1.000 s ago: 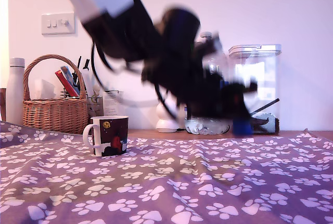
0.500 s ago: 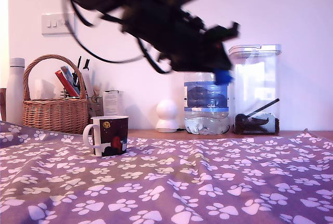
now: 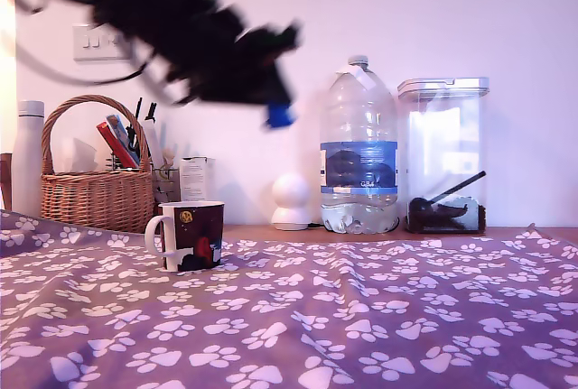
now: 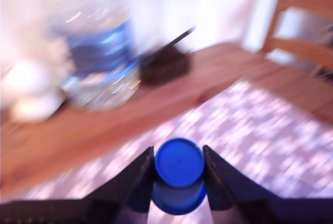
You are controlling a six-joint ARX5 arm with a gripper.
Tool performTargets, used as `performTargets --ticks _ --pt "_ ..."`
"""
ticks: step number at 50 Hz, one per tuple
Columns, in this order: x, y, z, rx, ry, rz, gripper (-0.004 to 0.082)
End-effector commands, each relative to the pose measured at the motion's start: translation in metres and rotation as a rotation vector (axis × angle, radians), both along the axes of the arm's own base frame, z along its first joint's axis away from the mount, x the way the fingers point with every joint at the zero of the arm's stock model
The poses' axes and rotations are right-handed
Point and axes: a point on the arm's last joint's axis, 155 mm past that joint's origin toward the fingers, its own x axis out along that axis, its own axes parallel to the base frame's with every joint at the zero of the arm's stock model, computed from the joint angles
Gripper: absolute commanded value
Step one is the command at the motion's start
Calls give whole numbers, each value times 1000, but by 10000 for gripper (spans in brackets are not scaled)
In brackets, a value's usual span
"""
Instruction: Pick up the coffee capsules from the table one by one and drop them inside the nearest coffee cup
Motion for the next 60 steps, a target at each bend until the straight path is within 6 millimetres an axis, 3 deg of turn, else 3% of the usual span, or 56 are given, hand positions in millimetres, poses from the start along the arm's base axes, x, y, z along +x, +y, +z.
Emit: performTargets --ticks 1,14,28,38,49,60 --pt "-2 15 -4 4 -4 24 37" --pt "11 77 -16 21 17 156 37" --pt "26 115 -21 35 32 240 37" --pt "30 125 -21 36 26 263 39" --pt "36 120 -10 31 -5 246 45" --pt "54 112 -27 64 65 235 44"
